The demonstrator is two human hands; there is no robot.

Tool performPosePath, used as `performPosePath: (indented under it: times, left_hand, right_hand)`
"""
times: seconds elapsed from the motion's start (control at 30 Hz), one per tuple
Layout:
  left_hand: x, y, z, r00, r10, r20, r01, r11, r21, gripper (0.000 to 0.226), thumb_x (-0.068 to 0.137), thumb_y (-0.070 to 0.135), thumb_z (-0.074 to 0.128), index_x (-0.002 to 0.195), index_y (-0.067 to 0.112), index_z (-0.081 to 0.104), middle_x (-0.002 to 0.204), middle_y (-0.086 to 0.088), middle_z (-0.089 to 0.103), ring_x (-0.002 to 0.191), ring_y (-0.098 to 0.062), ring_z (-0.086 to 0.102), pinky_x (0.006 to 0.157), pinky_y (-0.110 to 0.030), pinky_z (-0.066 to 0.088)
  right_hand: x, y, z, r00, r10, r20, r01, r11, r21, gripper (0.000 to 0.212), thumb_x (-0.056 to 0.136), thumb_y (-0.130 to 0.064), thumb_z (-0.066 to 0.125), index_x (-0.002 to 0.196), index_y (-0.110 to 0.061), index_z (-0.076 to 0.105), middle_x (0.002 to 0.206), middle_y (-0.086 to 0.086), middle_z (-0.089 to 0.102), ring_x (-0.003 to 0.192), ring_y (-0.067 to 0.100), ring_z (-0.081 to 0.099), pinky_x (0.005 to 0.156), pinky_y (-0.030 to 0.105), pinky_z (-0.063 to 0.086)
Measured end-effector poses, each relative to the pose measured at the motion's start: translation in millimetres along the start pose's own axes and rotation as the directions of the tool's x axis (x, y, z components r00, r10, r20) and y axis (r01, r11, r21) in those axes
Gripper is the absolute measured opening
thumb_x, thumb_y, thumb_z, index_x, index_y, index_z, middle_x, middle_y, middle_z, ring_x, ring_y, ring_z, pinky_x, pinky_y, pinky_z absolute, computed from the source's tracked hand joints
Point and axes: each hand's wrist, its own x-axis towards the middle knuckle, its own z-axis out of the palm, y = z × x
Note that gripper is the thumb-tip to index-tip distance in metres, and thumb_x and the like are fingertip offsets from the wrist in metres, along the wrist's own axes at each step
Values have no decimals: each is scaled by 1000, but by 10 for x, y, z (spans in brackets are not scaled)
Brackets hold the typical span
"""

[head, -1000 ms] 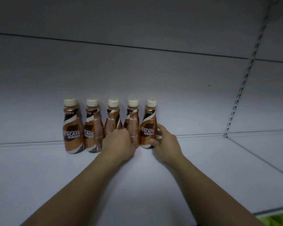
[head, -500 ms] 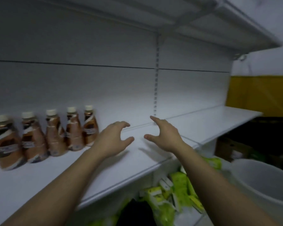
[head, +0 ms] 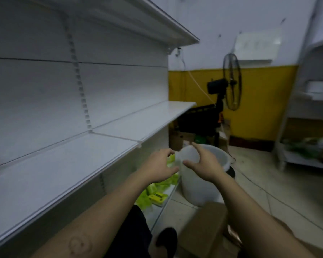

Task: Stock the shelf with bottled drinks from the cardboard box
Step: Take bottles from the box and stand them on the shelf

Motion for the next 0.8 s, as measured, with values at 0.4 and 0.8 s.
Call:
performPosePath:
  times: [0.4, 0.8]
  left_hand:
    - [801, 451, 2511, 845, 30, 533, 56, 988, -143, 71, 76, 44, 72, 136, 16, 45, 135, -6, 55, 119, -25, 53, 96, -35, 45]
    - [981, 461, 4731, 499, -15, 866, 151, 986, -70, 63, 75, 38, 72, 130, 17, 52, 130, -6, 58, 115, -23, 56, 95, -34, 45]
  right_hand:
    - [-757, 2465, 612, 715, 684, 147, -679, 729, -91, 86, 80, -52, 65, 149, -19, 26, 149, 15, 38, 134, 32, 39, 109, 46, 34]
    - [-1326, 3973, 1446, 258, 905, 338, -961, 275, -5, 78, 81, -46, 65, 146, -22, 30, 147, 12, 37, 130, 31, 41, 106, 43, 34]
